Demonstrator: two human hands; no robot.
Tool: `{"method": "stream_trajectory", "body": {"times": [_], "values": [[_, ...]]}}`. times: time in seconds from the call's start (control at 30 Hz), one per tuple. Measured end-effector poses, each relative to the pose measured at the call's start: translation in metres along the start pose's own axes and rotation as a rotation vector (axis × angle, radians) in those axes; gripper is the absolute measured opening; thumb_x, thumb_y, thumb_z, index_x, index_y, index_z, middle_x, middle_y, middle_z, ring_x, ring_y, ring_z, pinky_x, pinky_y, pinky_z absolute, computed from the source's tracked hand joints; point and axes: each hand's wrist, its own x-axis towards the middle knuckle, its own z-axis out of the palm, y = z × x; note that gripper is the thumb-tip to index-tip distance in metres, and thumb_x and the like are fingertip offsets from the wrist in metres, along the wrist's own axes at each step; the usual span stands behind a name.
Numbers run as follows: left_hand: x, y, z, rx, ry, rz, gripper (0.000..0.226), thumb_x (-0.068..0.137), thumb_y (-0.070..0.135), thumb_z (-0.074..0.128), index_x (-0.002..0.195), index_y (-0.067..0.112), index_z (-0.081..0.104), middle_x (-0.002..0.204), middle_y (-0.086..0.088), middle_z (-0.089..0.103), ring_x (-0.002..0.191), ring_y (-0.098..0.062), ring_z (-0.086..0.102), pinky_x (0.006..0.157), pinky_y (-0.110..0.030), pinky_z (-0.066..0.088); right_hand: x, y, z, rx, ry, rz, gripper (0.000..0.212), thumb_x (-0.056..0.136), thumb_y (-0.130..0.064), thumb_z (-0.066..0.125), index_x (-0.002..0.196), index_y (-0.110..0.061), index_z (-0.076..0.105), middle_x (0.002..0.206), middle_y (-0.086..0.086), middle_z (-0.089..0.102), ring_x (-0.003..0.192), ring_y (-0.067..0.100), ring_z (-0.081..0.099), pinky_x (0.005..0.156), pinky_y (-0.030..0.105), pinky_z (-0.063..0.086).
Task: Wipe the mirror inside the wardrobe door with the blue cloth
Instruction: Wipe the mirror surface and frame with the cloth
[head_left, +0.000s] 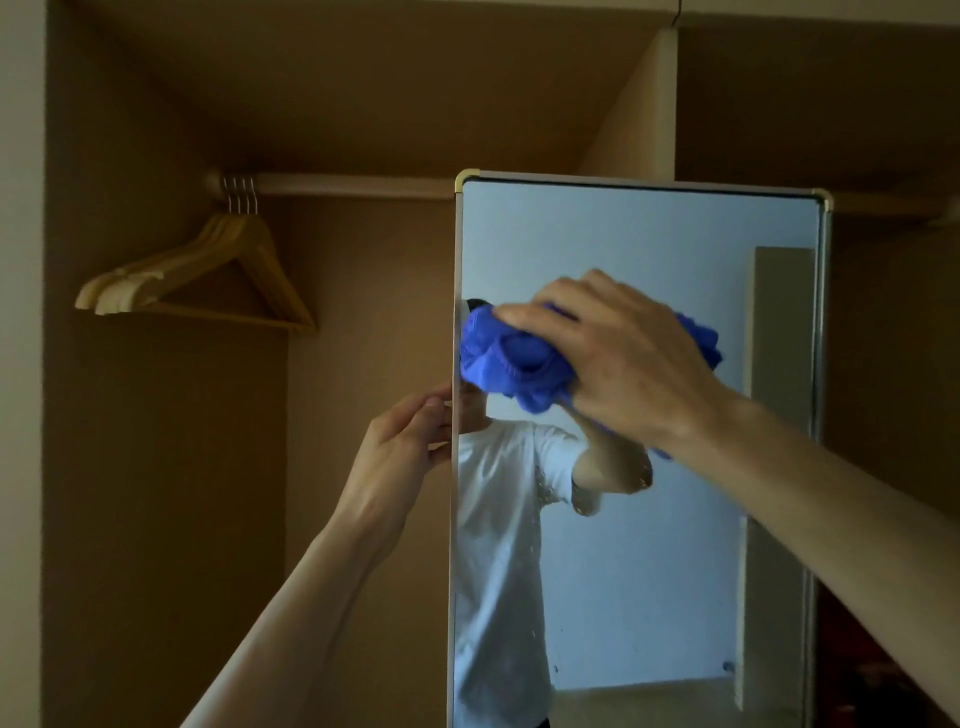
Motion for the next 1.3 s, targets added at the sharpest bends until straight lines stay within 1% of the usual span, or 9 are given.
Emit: {"method": "stream_trajectory", "body": {"times": [0.17, 0.3, 0.4, 0.53, 0.67, 0.8, 0.97, 1.17, 1.3], "values": [[-0.003, -0.004, 0.006, 0.104, 0.072, 0.061, 0.033, 0.104, 0.027, 0.049, 0.102, 0.046, 0.076, 0.104, 0.009, 0.078, 0.098, -0.01, 0.074, 0.082, -0.028, 0.056, 0.017, 0.024, -0.013, 0.01, 0.058, 0.073, 0.053, 0.085, -0.015, 0.067, 0.136, -0.024, 0.055, 0.116, 0.003, 0.064, 0.1, 0.029, 0.058, 0.078, 0.046, 0.051], [-0.006, -0.009, 0.011, 0.18, 0.16, 0.055, 0.026, 0.104, 0.028, 0.054, 0.099, 0.039, 0.077, 0.095, 0.01, 0.078, 0.093, -0.014, 0.073, 0.089, -0.042, 0.058, 0.006, 0.016, -0.006, 0.03, 0.039, 0.065, 0.053, 0.084, -0.018, 0.069, 0.135, -0.021, 0.056, 0.116, 0.005, 0.065, 0.099, 0.029, 0.06, 0.078, 0.044, 0.052], [-0.007, -0.012, 0.014, 0.249, 0.215, 0.072, 0.018, 0.103, 0.031, 0.057, 0.11, 0.031, 0.073, 0.089, 0.013, 0.075, 0.084, -0.008, 0.069, 0.082, -0.037, 0.057, -0.016, 0.006, 0.004, 0.025, 0.005, 0.029, 0.055, 0.081, -0.013, 0.067, 0.135, -0.02, 0.058, 0.113, 0.003, 0.066, 0.095, 0.027, 0.059, 0.079, 0.042, 0.051], [-0.009, -0.015, 0.022, 0.265, 0.294, 0.08, 0.021, 0.102, 0.033, 0.058, 0.113, 0.02, 0.071, 0.089, 0.004, 0.074, 0.077, -0.01, 0.069, 0.061, -0.021, 0.054, -0.055, -0.006, 0.019, 0.064, -0.018, -0.028, 0.057, 0.076, -0.01, 0.042, 0.128, -0.02, 0.063, 0.105, 0.003, 0.064, 0.088, 0.028, 0.055, 0.077, 0.042, 0.05], [-0.012, -0.016, 0.032, 0.302, 0.338, 0.103, 0.016, 0.103, 0.031, 0.055, 0.104, 0.022, 0.068, 0.08, 0.002, 0.071, 0.072, -0.016, 0.068, 0.068, -0.036, 0.056, -0.078, -0.008, 0.032, 0.045, 0.022, -0.092, 0.059, 0.074, -0.004, 0.05, 0.128, -0.024, 0.061, 0.102, 0.0, 0.064, 0.082, 0.023, 0.05, 0.077, 0.035, 0.046], [-0.014, -0.012, 0.035, 0.34, 0.36, 0.101, 0.014, 0.104, 0.027, 0.055, 0.096, 0.024, 0.067, 0.078, -0.001, 0.072, 0.071, -0.019, 0.068, 0.068, -0.04, 0.056, -0.063, 0.005, 0.027, 0.007, 0.038, -0.076, 0.061, 0.07, 0.003, 0.055, 0.124, -0.023, 0.063, 0.1, 0.001, 0.064, 0.079, 0.024, 0.049, 0.069, 0.038, 0.045], [-0.017, -0.006, 0.036, 0.343, 0.359, 0.077, 0.014, 0.104, 0.025, 0.056, 0.099, 0.019, 0.067, 0.079, -0.009, 0.073, 0.077, -0.032, 0.071, 0.076, -0.054, 0.058, -0.029, 0.047, -0.002, -0.017, 0.029, -0.026, 0.054, 0.083, -0.012, 0.058, 0.135, -0.025, 0.056, 0.109, 0.003, 0.063, 0.089, 0.028, 0.053, 0.075, 0.041, 0.046], [-0.019, -0.008, 0.041, 0.369, 0.417, 0.1, 0.013, 0.103, 0.024, 0.057, 0.096, 0.021, 0.067, 0.075, -0.002, 0.073, 0.073, -0.021, 0.07, 0.075, -0.044, 0.058, -0.012, 0.083, -0.021, -0.011, 0.046, 0.047, 0.053, 0.088, -0.013, 0.06, 0.138, -0.028, 0.053, 0.116, 0.002, 0.063, 0.101, 0.029, 0.055, 0.084, 0.045, 0.047], [-0.02, -0.011, 0.044, 0.381, 0.408, 0.132, 0.015, 0.104, 0.022, 0.054, 0.093, 0.021, 0.065, 0.077, 0.01, 0.071, 0.067, -0.015, 0.067, 0.053, -0.018, 0.054, -0.038, 0.077, -0.013, -0.019, 0.002, -0.015, 0.052, 0.086, -0.016, 0.056, 0.137, -0.025, 0.054, 0.113, 0.002, 0.063, 0.096, 0.028, 0.054, 0.083, 0.044, 0.047]]}}
